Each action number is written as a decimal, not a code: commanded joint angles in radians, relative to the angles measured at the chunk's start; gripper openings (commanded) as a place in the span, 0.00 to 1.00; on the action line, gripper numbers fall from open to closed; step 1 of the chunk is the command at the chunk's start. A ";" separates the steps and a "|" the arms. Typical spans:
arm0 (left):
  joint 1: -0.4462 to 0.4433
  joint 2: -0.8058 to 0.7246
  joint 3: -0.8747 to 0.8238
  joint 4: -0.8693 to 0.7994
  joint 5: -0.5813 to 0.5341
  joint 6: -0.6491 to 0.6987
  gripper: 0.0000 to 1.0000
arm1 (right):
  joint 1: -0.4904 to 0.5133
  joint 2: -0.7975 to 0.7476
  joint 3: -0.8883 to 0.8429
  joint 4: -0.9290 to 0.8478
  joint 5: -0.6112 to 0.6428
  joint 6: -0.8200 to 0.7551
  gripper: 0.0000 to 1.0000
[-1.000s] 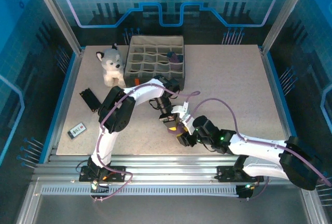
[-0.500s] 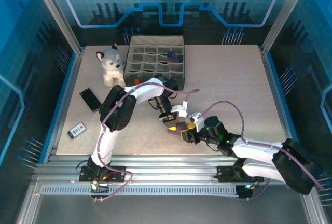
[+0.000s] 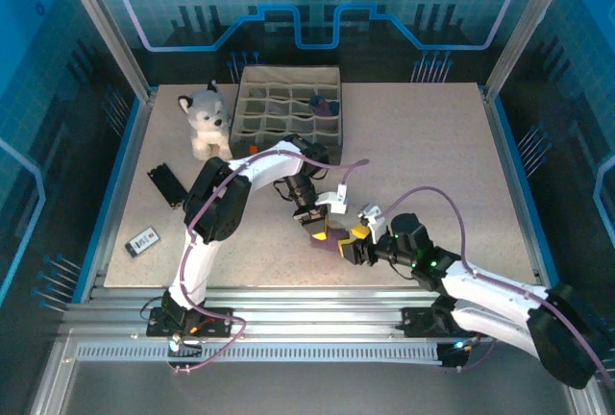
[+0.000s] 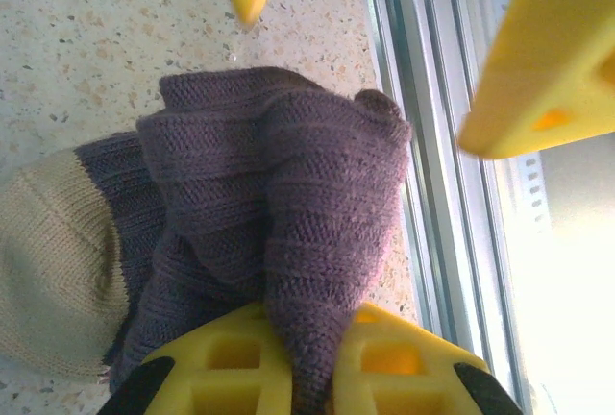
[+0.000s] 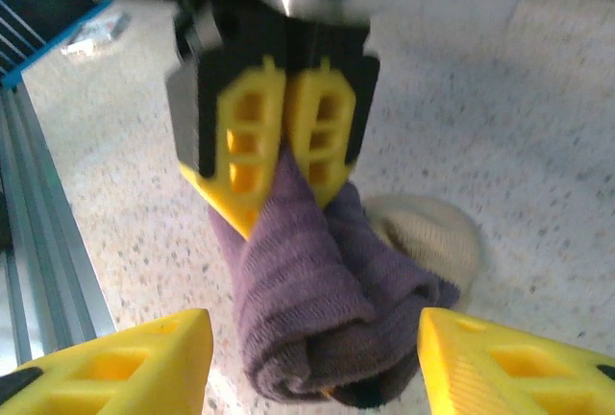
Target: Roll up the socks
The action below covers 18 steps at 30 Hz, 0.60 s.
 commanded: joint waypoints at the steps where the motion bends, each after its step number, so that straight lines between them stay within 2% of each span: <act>1: 0.007 0.014 0.035 -0.048 0.048 0.041 0.00 | -0.011 0.091 0.026 0.087 -0.054 -0.015 0.59; 9: 0.007 0.023 0.047 -0.063 0.060 0.055 0.00 | -0.010 0.296 0.094 0.234 -0.127 -0.019 0.57; 11: 0.006 0.024 0.048 -0.062 0.060 0.053 0.00 | -0.013 0.333 0.107 0.245 -0.147 -0.018 0.49; 15: 0.007 0.025 0.049 -0.051 0.057 0.042 0.00 | -0.014 0.382 0.083 0.338 -0.163 0.031 0.19; 18: 0.007 0.016 0.037 -0.028 0.050 0.035 0.00 | -0.014 0.383 0.056 0.381 -0.161 0.065 0.07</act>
